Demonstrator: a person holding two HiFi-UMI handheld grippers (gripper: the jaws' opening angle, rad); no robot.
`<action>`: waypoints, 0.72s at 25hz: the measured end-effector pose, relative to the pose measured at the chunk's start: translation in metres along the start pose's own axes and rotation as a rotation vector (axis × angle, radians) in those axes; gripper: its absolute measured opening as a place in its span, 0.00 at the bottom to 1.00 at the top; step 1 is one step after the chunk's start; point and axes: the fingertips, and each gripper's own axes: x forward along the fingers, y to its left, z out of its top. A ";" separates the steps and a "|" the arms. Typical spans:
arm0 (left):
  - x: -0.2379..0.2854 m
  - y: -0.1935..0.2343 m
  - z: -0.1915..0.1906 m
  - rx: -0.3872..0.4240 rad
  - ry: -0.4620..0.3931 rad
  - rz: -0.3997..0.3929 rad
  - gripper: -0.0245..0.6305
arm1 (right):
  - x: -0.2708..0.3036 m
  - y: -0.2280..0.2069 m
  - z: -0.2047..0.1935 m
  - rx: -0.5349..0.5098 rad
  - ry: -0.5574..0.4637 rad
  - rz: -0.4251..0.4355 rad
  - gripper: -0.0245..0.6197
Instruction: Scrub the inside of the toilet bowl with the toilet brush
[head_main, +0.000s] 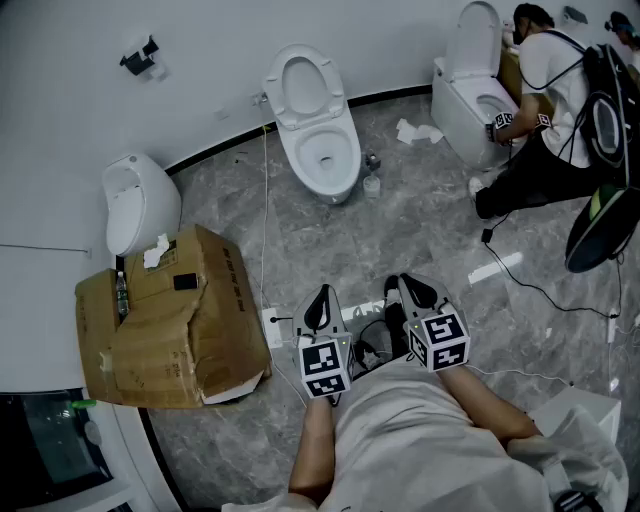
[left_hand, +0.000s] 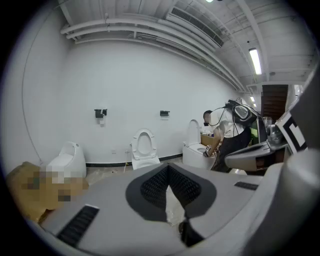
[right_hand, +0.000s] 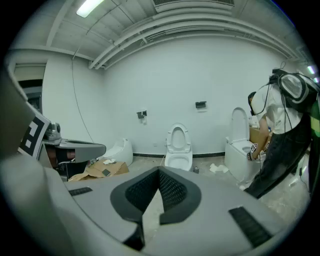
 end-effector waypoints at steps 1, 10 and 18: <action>0.005 0.000 0.002 0.003 0.000 0.000 0.07 | 0.004 -0.002 0.001 0.002 0.000 0.002 0.05; 0.046 0.000 0.017 -0.035 0.024 0.014 0.07 | 0.034 -0.024 0.026 -0.018 0.009 0.017 0.05; 0.104 -0.015 0.024 -0.025 0.059 -0.030 0.07 | 0.077 -0.032 0.038 0.012 0.047 0.177 0.05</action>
